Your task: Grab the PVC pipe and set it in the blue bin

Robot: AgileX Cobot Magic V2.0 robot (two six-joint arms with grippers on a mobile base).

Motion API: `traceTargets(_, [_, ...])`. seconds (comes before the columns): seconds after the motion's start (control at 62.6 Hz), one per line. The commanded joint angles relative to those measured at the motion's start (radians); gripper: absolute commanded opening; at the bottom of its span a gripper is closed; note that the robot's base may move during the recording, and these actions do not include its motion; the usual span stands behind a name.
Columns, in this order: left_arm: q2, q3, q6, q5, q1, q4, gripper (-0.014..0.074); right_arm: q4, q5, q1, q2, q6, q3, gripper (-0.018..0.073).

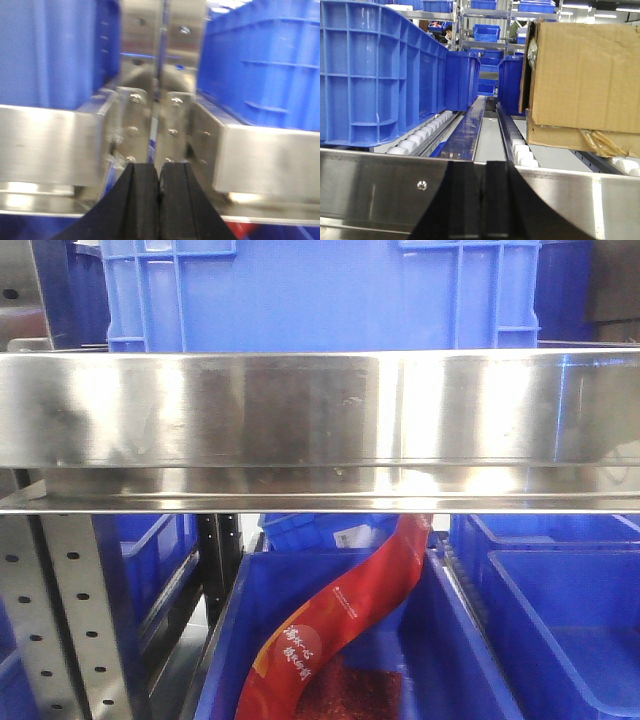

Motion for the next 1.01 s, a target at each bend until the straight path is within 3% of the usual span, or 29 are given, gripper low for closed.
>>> traceTargets(0.0, [-0.009,-0.001,0.018,-0.047,0.027,-0.016,-0.0111,0.003,-0.021,-0.007,-0.003,-0.005,0.000,-0.0169])
traceTargets(0.272, [-0.009,-0.001,0.018,-0.071,0.028,-0.007,-0.0111,0.003,-0.021,-0.007,-0.003,-0.005,0.000,-0.0169])
traceTargets(0.4, [-0.009,-0.001,0.100,-0.072,0.028,-0.011,-0.0111,0.003,-0.021,-0.007,-0.003,-0.005,0.000,-0.0169])
traceTargets(0.991, [-0.009,-0.001,0.100,-0.072,0.028,-0.024,-0.0111,0.003,-0.021,-0.007,-0.003,-0.005,0.000,-0.0169])
